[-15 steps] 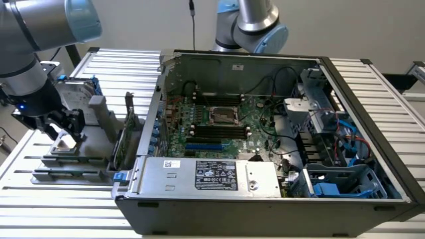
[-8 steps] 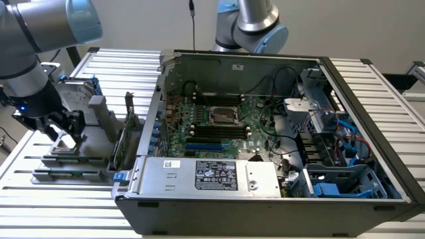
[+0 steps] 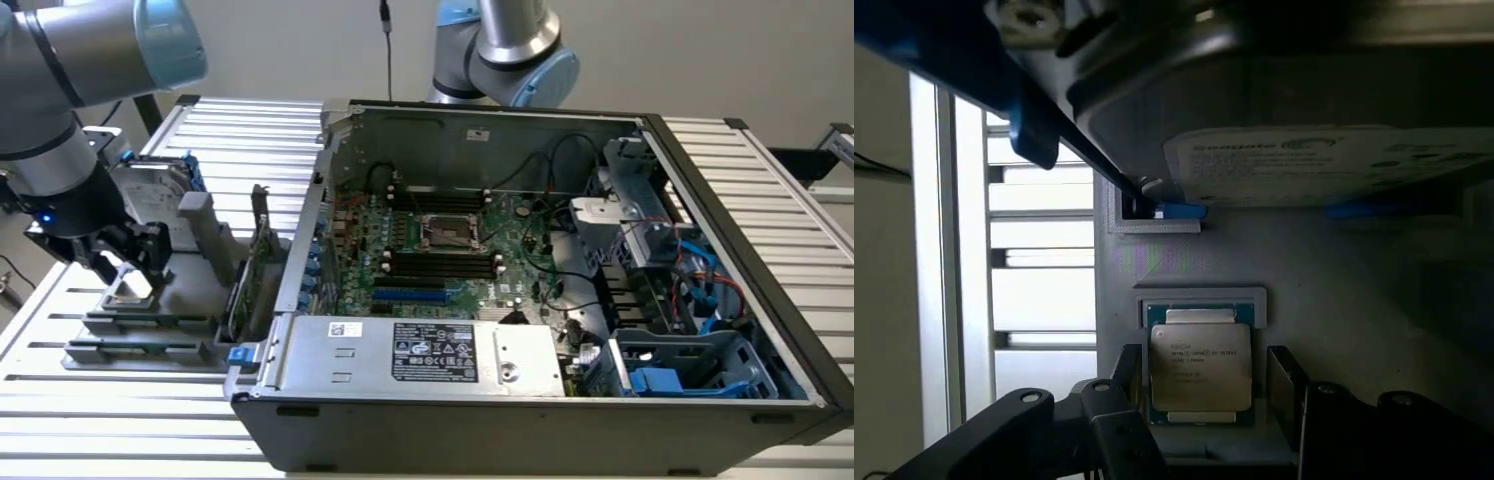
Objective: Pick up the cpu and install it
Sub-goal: 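Pick up the cpu and move it towards the insertion slot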
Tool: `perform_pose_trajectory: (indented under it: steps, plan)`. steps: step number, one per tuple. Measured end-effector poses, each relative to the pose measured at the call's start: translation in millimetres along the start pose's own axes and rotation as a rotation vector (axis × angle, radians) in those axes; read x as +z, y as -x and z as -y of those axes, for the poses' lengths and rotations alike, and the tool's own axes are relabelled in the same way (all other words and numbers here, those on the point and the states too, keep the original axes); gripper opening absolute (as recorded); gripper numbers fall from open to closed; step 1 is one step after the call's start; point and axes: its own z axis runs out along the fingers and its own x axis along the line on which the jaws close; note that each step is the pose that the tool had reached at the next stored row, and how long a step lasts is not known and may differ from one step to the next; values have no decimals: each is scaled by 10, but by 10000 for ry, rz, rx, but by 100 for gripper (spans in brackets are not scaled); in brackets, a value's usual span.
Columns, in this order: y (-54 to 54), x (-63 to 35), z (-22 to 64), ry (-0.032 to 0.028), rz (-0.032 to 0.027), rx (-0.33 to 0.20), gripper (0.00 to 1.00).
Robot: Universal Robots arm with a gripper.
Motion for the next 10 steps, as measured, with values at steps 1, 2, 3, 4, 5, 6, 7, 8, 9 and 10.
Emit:
perform_pose_trajectory:
  steps: [1,2,3,4,5,6,7,8,9,10]
  plan:
    - [0,2,0,-19,0,-3,62]
    - [-1,4,0,-43,-1,-5,62]
    - [-1,7,0,-68,0,-7,62]
    - [0,11,1,-99,1,-13,62]
    - [0,14,1,-132,1,-18,62]
    - [0,17,1,-159,1,-26,62]
    - [0,20,1,-179,2,-34,62]
    - [0,24,1,-197,4,-42,62]
    - [0,26,0,-211,7,-52,62]
    - [-1,27,-1,-219,11,-67,62]
